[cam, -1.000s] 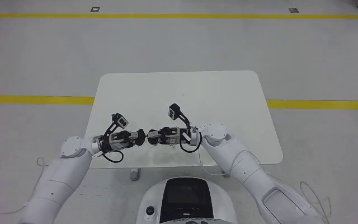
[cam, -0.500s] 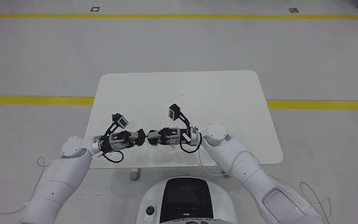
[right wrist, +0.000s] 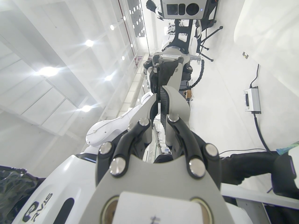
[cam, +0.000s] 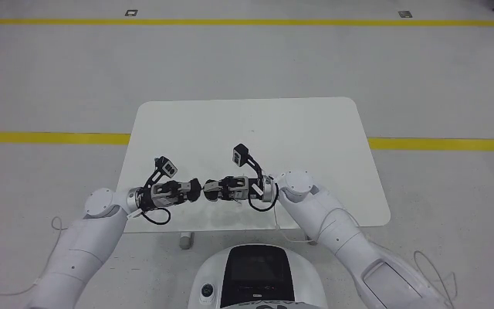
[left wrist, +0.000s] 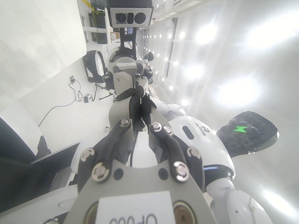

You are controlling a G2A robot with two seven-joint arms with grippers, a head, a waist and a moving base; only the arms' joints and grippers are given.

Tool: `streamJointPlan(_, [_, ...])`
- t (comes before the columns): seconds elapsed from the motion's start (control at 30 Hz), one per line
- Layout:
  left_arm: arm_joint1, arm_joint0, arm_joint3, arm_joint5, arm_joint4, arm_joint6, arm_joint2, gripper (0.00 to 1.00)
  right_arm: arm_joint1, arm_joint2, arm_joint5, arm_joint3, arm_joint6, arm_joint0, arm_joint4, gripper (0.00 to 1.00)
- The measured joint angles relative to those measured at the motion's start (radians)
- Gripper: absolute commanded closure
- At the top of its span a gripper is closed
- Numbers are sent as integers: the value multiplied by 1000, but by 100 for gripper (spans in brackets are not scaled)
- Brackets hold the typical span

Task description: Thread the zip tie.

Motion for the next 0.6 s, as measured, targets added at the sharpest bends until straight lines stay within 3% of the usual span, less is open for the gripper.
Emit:
streamJointPlan(0.3, [-1, 2, -3, 0, 3, 0, 0, 91, 0, -1, -2, 2, 1, 1, 1, 100])
streamJointPlan(0.6, [-3, 1, -1, 1, 8, 0, 3, 100, -2, -5, -1, 3, 1, 2, 3, 100])
